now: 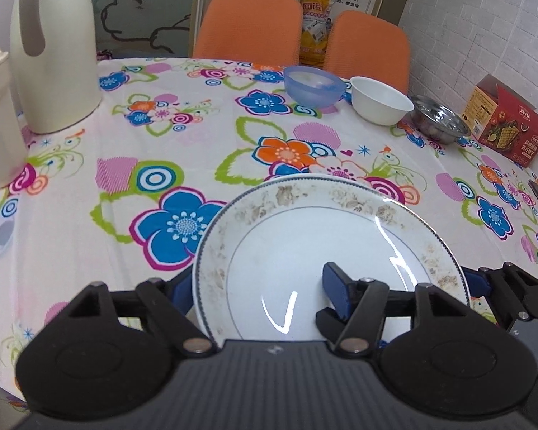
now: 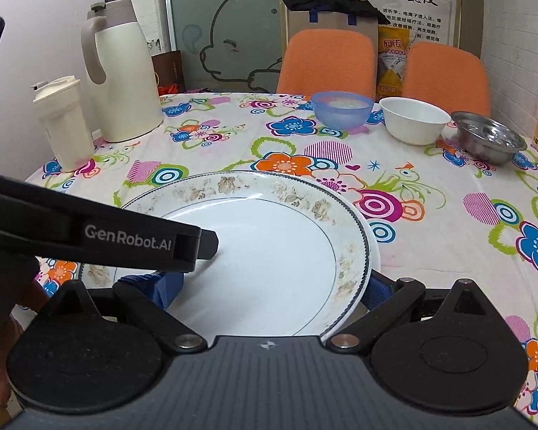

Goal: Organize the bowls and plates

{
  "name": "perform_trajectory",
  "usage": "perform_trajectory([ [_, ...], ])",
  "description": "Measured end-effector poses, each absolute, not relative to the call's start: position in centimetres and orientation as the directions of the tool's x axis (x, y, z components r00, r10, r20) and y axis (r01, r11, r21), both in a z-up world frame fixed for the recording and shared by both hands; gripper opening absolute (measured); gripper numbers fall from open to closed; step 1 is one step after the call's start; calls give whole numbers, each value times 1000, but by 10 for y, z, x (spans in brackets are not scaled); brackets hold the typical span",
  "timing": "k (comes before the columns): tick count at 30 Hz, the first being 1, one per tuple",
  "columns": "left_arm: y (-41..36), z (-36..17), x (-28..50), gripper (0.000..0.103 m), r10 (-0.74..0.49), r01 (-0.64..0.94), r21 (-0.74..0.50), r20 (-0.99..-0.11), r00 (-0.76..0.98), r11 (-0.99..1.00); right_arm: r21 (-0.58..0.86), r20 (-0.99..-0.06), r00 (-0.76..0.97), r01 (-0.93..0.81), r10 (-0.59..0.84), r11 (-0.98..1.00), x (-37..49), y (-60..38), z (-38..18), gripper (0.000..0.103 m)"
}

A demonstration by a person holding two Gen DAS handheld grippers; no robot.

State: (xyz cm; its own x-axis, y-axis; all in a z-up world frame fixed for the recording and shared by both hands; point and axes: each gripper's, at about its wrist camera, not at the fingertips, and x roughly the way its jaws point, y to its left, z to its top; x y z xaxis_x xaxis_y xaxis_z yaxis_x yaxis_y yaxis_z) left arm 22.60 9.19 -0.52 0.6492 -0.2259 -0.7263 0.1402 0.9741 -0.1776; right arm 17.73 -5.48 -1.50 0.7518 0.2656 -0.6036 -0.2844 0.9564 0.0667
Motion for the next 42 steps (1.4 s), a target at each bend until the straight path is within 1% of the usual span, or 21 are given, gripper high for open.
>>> perform_trajectory([
  [3,96,-2,227,65,-254,148,-208,-714,653,967,84,-593,758,-277,271,957,178,-59,-13,86],
  [9,95,16,223,71,-250,160,-194,-663,705,968,31,-582,777,-271,238,962,178,-56,-10,87],
  [11,94,20,222,71,-253,166,-193,-658,710,967,10,-585,778,-275,228,962,179,-55,-10,87],
  [15,94,21,222,71,-251,165,-192,-657,711,967,44,-571,792,-231,214,972,180,-66,-7,86],
  [19,92,22,222,71,-258,165,-202,-657,708,965,36,-563,788,-275,247,961,177,-63,-5,86],
  [24,87,24,219,71,-259,178,-189,-654,711,966,32,-537,804,-284,256,958,171,-67,2,86],
  [28,81,25,219,71,-260,185,-183,-657,707,966,66,-524,819,-235,234,970,169,-88,5,86],
  [35,60,25,221,71,-274,211,-176,-666,694,962,121,-547,823,-106,156,987,169,-139,-3,86],
  [42,24,27,226,71,-279,255,-138,-681,677,957,174,-555,823,-29,123,984,167,-183,-11,86],
])
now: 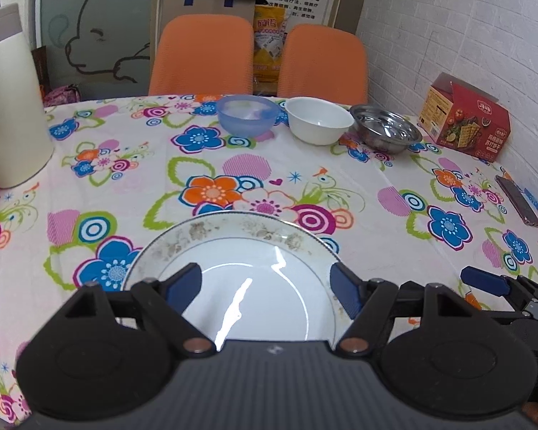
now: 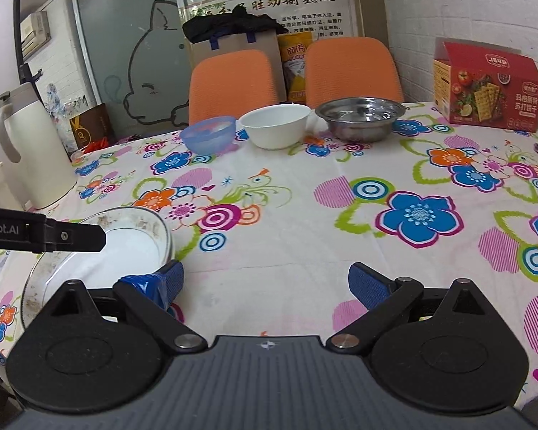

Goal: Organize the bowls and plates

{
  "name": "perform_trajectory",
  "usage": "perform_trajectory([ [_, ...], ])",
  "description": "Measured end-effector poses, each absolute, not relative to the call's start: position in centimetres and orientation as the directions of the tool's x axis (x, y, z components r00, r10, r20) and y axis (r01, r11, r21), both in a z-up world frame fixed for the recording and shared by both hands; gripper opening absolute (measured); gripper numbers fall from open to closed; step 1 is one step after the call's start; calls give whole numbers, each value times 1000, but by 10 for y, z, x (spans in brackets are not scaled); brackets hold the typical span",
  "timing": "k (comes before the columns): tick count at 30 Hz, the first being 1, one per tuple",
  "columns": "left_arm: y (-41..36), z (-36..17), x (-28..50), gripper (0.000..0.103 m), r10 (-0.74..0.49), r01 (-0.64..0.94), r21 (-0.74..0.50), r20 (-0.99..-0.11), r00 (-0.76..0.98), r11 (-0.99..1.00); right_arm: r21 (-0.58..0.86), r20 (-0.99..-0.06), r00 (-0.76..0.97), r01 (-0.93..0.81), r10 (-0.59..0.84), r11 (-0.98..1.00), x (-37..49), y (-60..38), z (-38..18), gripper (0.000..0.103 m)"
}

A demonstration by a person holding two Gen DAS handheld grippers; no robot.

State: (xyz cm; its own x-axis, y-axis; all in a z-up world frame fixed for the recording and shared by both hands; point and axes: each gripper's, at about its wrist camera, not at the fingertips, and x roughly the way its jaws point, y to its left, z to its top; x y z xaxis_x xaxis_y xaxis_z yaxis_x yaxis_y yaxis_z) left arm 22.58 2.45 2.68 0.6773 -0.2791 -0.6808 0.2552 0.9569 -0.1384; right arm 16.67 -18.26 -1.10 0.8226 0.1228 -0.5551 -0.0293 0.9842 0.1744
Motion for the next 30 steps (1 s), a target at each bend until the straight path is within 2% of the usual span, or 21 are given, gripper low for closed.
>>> perform_trajectory([
  [7,-17,27,242,71,-285,302,-102,-697,658,948,142,-553,828,-16,92,990,177,-219,-11,86],
  [11,-39,25,265,71,-313,333,-121,-720,619,935,108,-560,826,-8,67,994,197,-246,-6,86],
  [20,-86,37,339,71,-364,367,-165,-729,579,915,-10,-562,825,60,-55,998,316,-314,29,86],
  [24,-86,33,355,71,-350,360,-153,-735,581,920,-39,-628,776,53,-66,998,397,-327,29,86],
  [30,-62,22,368,71,-308,312,-145,-758,575,939,-75,-813,579,-3,-59,997,488,-322,-7,86],
])
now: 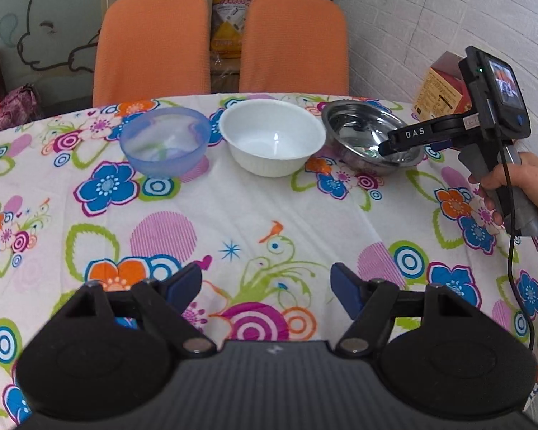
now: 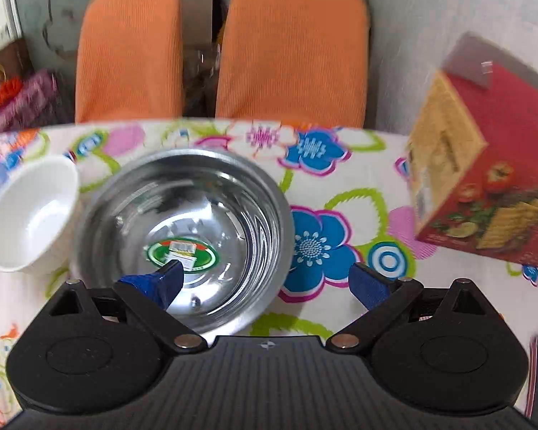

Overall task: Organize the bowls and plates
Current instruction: 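Move the left tool to the steel bowl and grasp its rim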

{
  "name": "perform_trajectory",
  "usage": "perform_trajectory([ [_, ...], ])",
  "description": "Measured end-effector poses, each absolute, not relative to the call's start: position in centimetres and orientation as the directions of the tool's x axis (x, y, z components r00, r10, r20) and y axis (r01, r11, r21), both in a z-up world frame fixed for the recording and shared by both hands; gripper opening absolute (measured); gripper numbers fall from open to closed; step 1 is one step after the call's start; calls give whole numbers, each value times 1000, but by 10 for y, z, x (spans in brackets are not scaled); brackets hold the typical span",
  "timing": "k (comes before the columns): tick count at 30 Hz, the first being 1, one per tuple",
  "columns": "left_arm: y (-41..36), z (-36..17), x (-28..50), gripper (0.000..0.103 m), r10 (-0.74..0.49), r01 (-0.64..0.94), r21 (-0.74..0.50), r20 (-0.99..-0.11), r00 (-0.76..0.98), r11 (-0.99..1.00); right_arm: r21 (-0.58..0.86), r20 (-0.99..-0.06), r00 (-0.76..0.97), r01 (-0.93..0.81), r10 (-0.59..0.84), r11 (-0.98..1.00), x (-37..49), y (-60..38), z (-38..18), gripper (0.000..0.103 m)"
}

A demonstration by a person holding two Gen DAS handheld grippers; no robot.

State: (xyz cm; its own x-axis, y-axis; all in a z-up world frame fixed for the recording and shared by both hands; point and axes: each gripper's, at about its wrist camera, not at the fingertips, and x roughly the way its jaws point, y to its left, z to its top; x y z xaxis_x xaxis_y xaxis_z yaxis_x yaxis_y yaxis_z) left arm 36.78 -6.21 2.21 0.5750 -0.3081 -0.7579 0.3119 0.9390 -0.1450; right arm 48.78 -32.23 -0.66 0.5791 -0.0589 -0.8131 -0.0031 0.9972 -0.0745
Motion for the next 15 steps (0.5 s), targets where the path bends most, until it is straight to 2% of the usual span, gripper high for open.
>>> perform_trajectory([
  [10,-41,25,365,71,-331,296,-186,-743,581,937,-103,-902,426,-39,-77,994,499,-313,-13,86],
  [15,-40,33,355,71,-343,310,-185,-723,600,933,-28,-948,319,-122,13,992,480,-310,-10,86],
])
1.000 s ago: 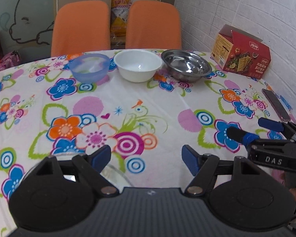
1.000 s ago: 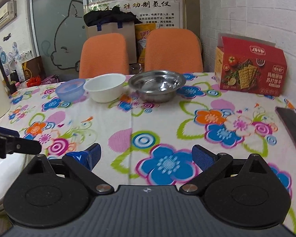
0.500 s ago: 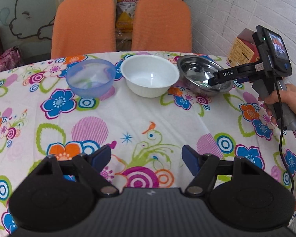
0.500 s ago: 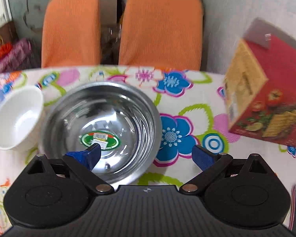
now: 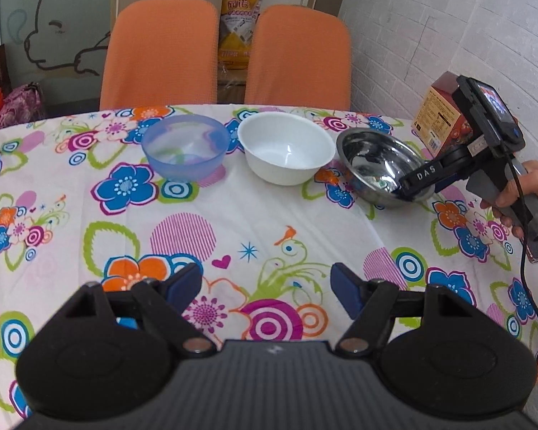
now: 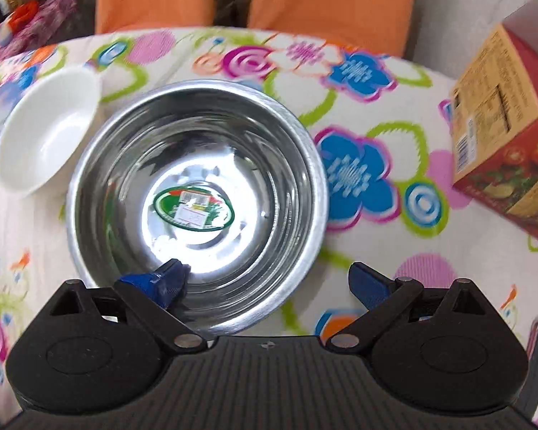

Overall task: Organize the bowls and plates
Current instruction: 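Move the left tool to the steel bowl and grasp its rim, then lift the steel bowl with the left tool and carry it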

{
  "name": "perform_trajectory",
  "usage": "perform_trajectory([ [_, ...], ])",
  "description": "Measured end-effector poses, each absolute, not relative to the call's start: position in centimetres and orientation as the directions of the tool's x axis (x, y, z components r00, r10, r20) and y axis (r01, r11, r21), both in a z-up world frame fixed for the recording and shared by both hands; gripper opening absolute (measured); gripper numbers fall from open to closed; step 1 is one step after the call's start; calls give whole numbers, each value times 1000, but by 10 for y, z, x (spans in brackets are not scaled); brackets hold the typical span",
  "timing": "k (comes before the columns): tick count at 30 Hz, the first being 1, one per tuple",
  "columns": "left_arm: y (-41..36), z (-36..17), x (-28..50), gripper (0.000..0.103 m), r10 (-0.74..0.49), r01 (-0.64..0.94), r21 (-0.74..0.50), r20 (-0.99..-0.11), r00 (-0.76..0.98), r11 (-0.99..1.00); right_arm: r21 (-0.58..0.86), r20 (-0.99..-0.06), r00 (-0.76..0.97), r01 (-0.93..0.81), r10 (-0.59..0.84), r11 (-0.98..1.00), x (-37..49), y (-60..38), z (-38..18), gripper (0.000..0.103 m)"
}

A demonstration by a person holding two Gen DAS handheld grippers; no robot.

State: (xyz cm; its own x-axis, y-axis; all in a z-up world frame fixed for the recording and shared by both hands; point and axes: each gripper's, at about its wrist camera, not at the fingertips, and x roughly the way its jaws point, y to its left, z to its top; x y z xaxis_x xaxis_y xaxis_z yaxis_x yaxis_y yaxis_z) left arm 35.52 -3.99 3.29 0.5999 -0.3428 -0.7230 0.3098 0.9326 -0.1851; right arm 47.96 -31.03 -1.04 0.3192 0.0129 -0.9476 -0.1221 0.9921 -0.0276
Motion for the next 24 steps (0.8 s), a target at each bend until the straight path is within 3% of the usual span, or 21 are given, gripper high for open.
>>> perform_trajectory([
  [4,-50,36,356,71,-365,332,-195,-719,592,923,-19,-951,308,-177,37,984,445,-305,-9,86],
  [13,-123,19,431,72,-422,286,-318,-772,476,904,-73,-777,629,-28,-40,997,400,-315,-5,86],
  [21,-170,-12,469,71,-371,241,-291,-821,435,926,-56,-743,669,-94,21,994,398,-313,-23,86],
  [24,-176,-18,474,64,-377,251,-293,-822,428,923,-16,-745,663,-133,77,991,400,-311,-28,86],
])
